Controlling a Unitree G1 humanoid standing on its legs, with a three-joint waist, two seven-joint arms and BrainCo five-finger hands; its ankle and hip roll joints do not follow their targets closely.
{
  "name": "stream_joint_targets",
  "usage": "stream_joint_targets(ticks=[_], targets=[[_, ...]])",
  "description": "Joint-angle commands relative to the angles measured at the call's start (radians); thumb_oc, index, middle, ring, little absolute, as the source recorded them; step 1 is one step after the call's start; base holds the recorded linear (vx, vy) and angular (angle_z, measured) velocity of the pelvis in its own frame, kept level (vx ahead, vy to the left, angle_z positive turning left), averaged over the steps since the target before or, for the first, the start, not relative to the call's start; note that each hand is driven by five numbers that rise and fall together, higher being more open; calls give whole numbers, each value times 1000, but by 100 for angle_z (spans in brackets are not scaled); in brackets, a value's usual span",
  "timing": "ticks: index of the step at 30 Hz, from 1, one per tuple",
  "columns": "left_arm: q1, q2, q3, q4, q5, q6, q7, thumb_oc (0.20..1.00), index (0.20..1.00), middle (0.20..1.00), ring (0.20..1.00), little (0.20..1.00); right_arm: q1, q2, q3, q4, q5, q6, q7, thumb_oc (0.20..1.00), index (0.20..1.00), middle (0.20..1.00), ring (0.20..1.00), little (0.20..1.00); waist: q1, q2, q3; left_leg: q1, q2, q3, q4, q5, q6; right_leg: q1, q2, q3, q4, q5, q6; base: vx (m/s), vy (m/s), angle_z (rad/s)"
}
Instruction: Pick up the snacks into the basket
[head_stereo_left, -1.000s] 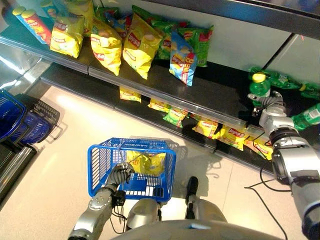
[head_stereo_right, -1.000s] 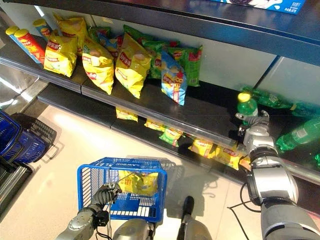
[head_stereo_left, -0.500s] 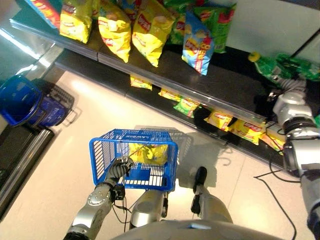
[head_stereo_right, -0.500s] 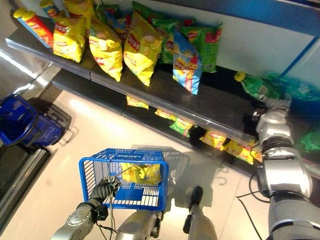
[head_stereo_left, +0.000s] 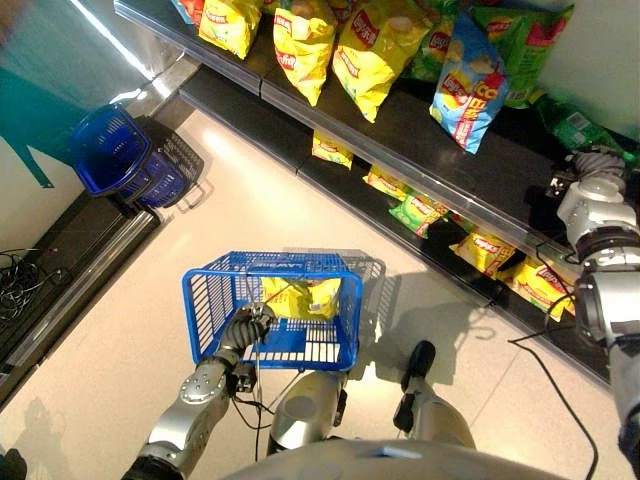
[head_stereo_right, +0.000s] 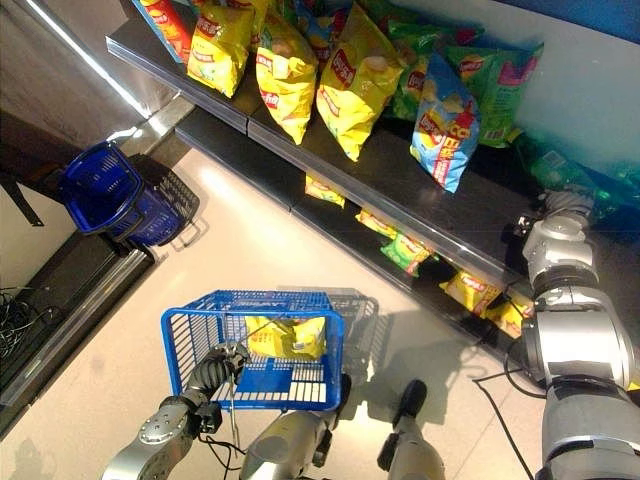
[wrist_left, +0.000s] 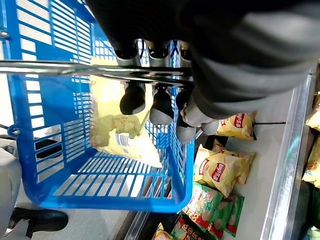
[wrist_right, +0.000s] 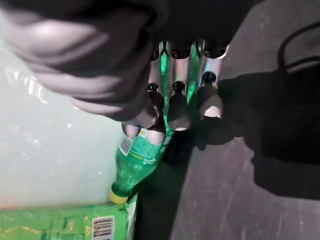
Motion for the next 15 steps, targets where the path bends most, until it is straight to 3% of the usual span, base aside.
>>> stream_joint_targets(ticks=[1,2,4,10,12,15], targets=[[29,81,-20,-130,5,-69,-9,200,200,200,200,200,-16,-29,94,14,-103,1,29,878,878,878,878,878,27,-58,-64,-50,41,2,-45,49,-44,-25,-106,13,177,-108,140,0,0,0],[31,89,-9,-134,7,-75,-19,200,200,200,200,200,-27,-58,184,22,-245,27,67,1000,1000,1000,1000,1000,29,-86,-72,-37,45,3,-46,43,-47,-7,-102,10,170,-107,142,0,0,0],[33,89,1,-135,12,-78,-25,200,200,200,200,200,-30,-68,205,19,-277,28,66,1000,1000,1000,1000,1000,25,-100,-76,-36,46,2,-44,44,-46,-2,-101,9,163,-100,142,0,0,0],[30,96,36,-120,33,-68,-43,200,200,200,200,200,-37,-137,250,51,-375,66,125,1000,1000,1000,1000,1000,25,-205,-101,-7,59,12,-30,17,-42,34,-83,22,134,-84,146,23,-20,-1],[41,86,59,-127,50,-53,-50,200,200,200,200,200,-36,-164,247,89,-392,82,149,1000,1000,1000,1000,1000,31,-254,-108,7,63,33,1,-14,-34,53,-68,41,111,-70,152,42,-35,-11],[47,82,73,-137,65,-47,-68,200,200,200,200,200,-23,-189,244,113,-420,91,174,1000,1000,1000,1000,1000,31,-283,-120,11,55,48,28,-38,-25,64,-71,62,97,-57,161,11,64,-30]])
